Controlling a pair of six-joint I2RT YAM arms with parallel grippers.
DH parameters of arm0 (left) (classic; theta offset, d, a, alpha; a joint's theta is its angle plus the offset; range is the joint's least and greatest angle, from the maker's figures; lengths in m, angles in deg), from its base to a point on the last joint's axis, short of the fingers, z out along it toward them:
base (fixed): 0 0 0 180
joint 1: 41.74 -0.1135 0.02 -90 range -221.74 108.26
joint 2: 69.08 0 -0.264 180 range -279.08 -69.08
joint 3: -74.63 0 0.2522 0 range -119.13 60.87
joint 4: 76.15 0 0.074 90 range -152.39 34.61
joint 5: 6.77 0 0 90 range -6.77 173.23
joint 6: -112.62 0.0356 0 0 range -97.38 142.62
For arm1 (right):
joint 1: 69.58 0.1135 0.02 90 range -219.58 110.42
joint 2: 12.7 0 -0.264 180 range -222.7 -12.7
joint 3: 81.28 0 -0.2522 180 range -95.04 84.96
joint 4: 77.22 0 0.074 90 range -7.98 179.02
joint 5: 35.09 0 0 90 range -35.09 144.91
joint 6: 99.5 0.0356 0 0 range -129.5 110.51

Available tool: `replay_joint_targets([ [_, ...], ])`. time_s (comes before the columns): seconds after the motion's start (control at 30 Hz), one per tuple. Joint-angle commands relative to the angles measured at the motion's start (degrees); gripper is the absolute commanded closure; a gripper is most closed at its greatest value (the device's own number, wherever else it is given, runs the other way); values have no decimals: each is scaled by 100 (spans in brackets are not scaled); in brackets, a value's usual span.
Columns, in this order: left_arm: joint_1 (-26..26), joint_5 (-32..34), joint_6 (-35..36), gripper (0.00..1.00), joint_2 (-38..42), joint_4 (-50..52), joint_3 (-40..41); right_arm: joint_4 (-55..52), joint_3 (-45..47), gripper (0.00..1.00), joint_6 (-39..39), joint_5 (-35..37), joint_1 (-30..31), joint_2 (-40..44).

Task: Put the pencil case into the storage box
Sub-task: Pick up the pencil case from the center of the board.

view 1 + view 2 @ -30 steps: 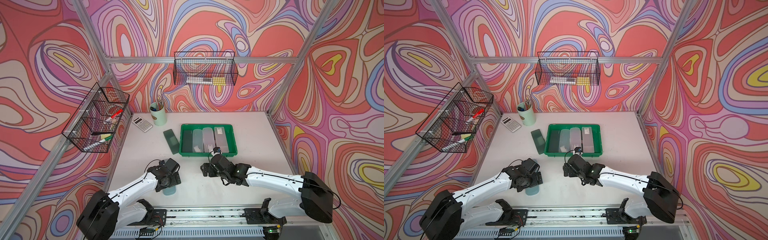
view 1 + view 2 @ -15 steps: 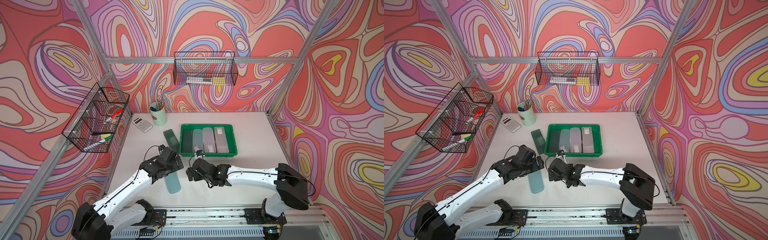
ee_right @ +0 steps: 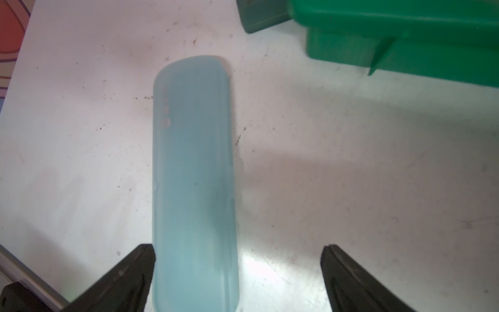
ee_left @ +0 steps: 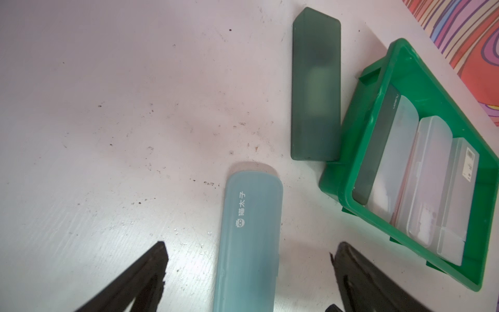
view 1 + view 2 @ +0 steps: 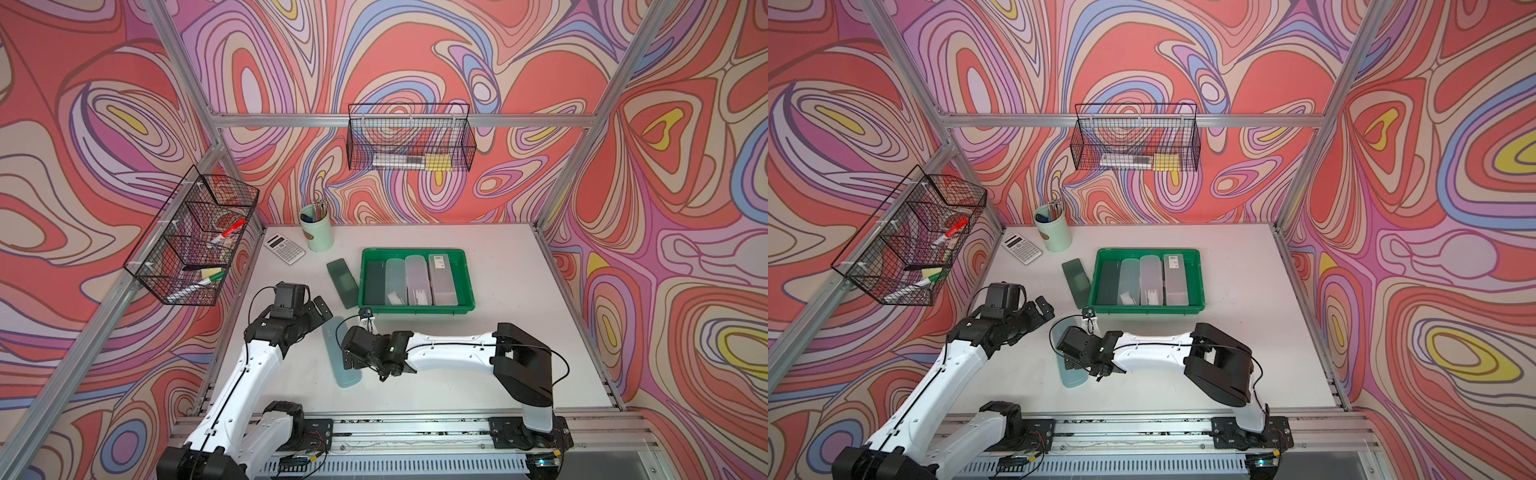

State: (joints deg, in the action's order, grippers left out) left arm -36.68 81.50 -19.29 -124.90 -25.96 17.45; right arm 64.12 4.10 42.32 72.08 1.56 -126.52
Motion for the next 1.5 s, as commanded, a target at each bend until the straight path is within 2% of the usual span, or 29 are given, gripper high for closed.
replay_joint_targets([
  [0.0, -341, -289, 222, 1, 77, 146, 103, -552, -418, 2, 193, 90, 139, -342],
  [0.13, -695, -484, 267, 1, 103, 130, 156, -716, -876, 2, 41, 69, 295, -727],
  [0.37, -758, -655, 207, 1, 102, -34, 230, -1673, -1860, 2, -36, 200, 446, -1585],
  [0.9, -759, -708, 227, 1, 347, 269, 123, -1307, -1588, 4, 15, -4, 453, -1771],
  [1.13, -761, -811, 221, 1, 337, 368, -41, -1345, -1564, 9, 50, 126, 454, -1753],
  [1.47, -761, -852, 332, 1, 607, 774, -270, -1771, -1781, 12, 224, 261, 481, -1992],
])
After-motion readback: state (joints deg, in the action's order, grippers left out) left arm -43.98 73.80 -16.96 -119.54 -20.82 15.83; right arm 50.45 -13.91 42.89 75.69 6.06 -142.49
